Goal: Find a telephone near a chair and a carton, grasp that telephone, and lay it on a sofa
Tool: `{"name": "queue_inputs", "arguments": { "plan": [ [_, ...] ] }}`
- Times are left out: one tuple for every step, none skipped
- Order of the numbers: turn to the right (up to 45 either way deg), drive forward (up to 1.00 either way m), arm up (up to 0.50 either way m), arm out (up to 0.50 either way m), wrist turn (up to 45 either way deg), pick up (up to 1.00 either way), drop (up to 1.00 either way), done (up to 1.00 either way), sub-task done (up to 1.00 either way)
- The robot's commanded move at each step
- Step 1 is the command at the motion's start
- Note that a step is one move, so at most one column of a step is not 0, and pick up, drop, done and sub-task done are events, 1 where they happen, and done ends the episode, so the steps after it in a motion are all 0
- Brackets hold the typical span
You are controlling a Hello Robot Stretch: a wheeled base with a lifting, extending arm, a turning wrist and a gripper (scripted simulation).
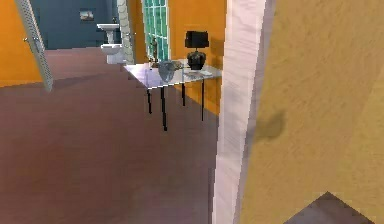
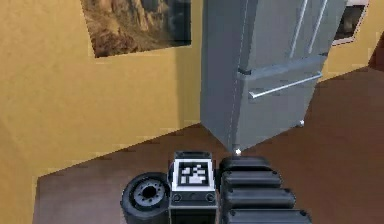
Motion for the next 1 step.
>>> {"name": "queue_inputs", "arguments": {
  "plan": [
    [-6.0, 0.0, 0.0, 0.0, 0.0, 0.0, 0.0, 0.0, 0.0]
  ]
}}
